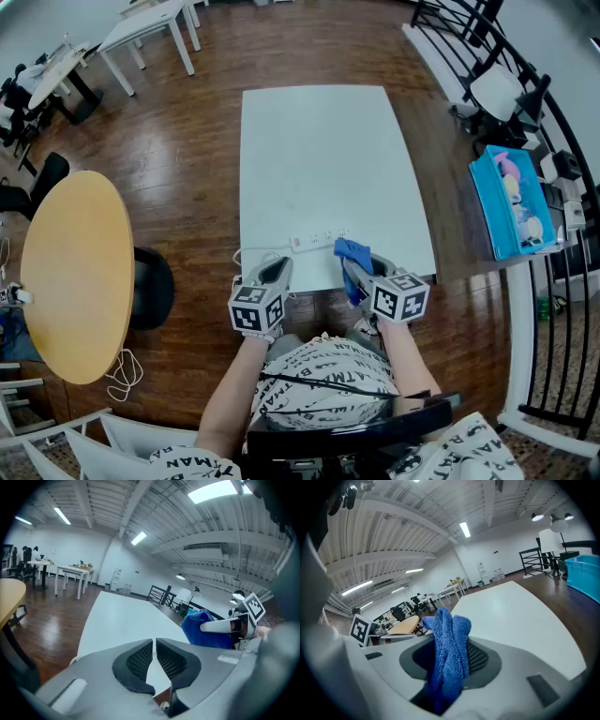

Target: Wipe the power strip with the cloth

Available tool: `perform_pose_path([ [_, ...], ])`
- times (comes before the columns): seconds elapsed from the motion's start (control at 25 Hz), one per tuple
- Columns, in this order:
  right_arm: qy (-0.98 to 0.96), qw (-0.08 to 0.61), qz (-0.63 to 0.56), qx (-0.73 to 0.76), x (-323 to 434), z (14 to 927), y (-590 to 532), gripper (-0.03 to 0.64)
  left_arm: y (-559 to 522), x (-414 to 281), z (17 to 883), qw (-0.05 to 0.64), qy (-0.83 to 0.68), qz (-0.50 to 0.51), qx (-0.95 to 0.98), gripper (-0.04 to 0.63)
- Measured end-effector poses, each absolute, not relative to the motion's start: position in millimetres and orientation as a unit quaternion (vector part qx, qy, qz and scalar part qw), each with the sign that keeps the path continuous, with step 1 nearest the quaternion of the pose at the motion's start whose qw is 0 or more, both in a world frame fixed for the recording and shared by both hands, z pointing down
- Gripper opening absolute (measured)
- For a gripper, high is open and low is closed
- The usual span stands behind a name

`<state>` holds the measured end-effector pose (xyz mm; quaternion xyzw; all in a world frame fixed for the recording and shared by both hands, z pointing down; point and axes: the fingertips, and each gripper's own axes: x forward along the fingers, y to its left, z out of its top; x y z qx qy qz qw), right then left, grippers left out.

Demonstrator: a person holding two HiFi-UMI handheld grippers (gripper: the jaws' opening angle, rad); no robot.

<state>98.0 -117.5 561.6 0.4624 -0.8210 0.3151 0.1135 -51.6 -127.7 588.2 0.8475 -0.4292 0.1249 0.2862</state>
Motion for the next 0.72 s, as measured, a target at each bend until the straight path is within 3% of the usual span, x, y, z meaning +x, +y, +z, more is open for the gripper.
perform_pose_path([
  [0.08, -0.820, 0.112, 0.314, 0.465, 99, 561, -122, 0.141, -134, -50, 594, 0.276, -0.417, 0.143, 0.854, 0.055],
  [0.24, -0.814, 0.106, 0.319, 0.474, 101, 564, -126, 0.141, -150, -46, 608, 0.261, -0.375, 0.171, 0.873, 0.219],
  [0.4, -0.806, 0.109, 0.326, 0.482, 102, 569, -123, 0.141, -165, -42, 629, 0.234, -0.329, 0.212, 0.890, 0.312],
  [0.52, -0.801, 0.110, 0.327, 0.489, 105, 570, -125, 0.141, -178, -32, 650, 0.178, -0.286, 0.267, 0.903, 0.352],
  [0.72, -0.788, 0.113, 0.335, 0.503, 109, 575, -120, 0.141, -188, -22, 684, 0.079, -0.216, 0.359, 0.904, 0.354],
])
